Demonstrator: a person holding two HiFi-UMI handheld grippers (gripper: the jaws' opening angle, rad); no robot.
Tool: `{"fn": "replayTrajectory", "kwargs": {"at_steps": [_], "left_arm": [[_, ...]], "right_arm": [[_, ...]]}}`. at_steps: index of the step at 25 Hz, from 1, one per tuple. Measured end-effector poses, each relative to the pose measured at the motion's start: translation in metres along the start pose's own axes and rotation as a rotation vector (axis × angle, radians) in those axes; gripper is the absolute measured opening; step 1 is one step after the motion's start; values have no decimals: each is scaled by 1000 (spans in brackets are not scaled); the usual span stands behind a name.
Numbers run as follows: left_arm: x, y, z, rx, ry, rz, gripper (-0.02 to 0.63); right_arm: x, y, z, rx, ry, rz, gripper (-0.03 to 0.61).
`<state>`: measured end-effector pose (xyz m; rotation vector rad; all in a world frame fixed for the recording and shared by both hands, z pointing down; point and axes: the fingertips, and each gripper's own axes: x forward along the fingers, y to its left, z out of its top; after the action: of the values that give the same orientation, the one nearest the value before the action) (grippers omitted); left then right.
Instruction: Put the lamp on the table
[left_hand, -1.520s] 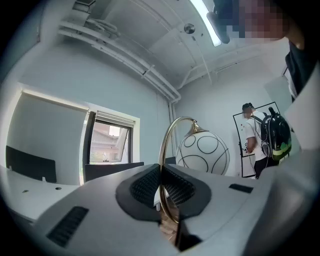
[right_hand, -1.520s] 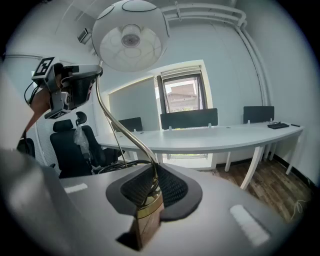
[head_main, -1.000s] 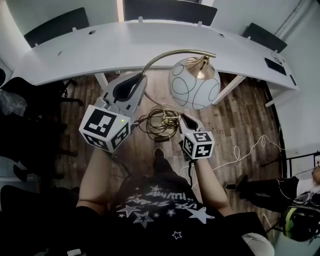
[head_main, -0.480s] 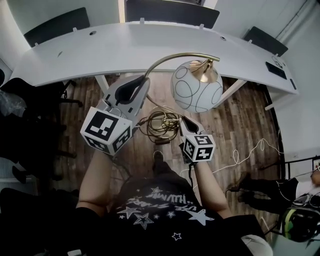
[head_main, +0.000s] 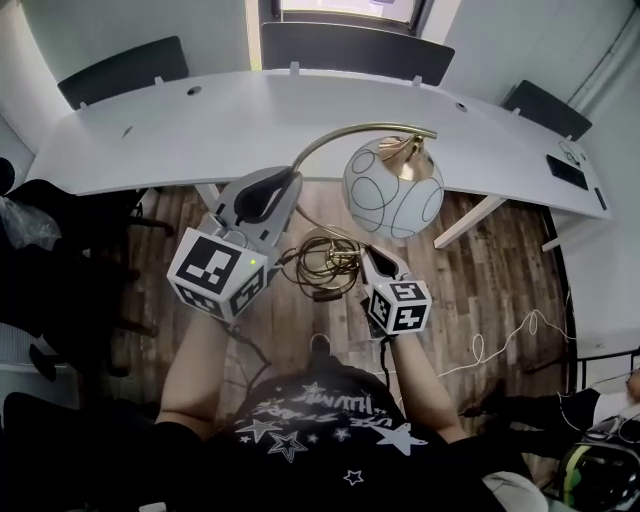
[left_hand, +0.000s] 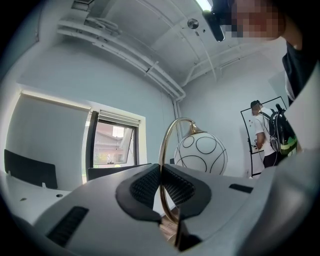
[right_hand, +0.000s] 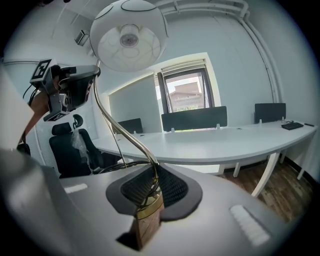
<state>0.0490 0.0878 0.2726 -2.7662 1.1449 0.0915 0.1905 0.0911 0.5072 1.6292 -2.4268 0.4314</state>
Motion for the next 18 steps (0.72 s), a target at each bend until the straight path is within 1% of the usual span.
{"fn": "replayTrajectory", "kwargs": {"at_steps": [2,4,8,10,15,18], "left_arm": [[2,0,1,13,-10,9,32],[22,16,0,16,-7,24,32],[128,102,-10,-16,49,82,31],[156,122,-13,-23,61,99,32],[163,125,-21,-23,63,143,31],[167,125,-27,-20,82,161,31]], "right_arm": [[5,-4,4,-14,-12,10,38],[28,-17,17,-22,-11,25,38],[135,-77,74,-17,46,79,38],[162,-94,88,-17,58,95,38],[175,-102,86,-22,63,134,38],[181,-107,84,-20,70,154,38]]}}
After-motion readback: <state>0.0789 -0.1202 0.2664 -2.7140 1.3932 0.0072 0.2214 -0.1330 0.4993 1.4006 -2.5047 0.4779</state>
